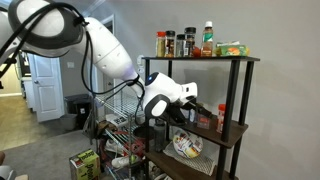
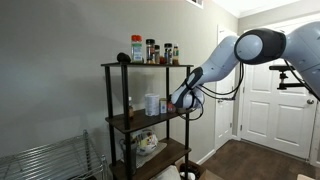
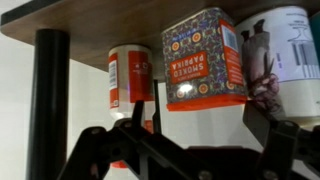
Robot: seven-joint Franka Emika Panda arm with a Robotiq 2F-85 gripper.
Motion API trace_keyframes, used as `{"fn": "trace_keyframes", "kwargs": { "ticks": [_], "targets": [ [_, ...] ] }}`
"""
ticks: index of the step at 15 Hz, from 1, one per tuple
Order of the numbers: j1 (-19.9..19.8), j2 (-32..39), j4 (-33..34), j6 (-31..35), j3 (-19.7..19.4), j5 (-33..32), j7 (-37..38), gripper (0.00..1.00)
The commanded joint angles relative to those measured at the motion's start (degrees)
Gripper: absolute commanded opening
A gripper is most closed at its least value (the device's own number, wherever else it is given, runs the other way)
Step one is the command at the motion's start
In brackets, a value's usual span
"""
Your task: Move the spice bottle to the top shelf
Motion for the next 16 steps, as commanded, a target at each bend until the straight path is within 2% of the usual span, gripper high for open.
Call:
{"fn": "trace_keyframes", "kwargs": {
  "ticks": [1,7,16],
  "targets": [
    [-3.01,-0.75,2.24,-0.18,4.49,-5.76,4.46,1.0],
    [-4.44,-0.2,2.61,-0.07,6.18,-7.81,5.79,1.0],
    [-4.04,-0.04,0.93,-0.17,3.97,-5.3,4.25,1.0]
  ]
}}
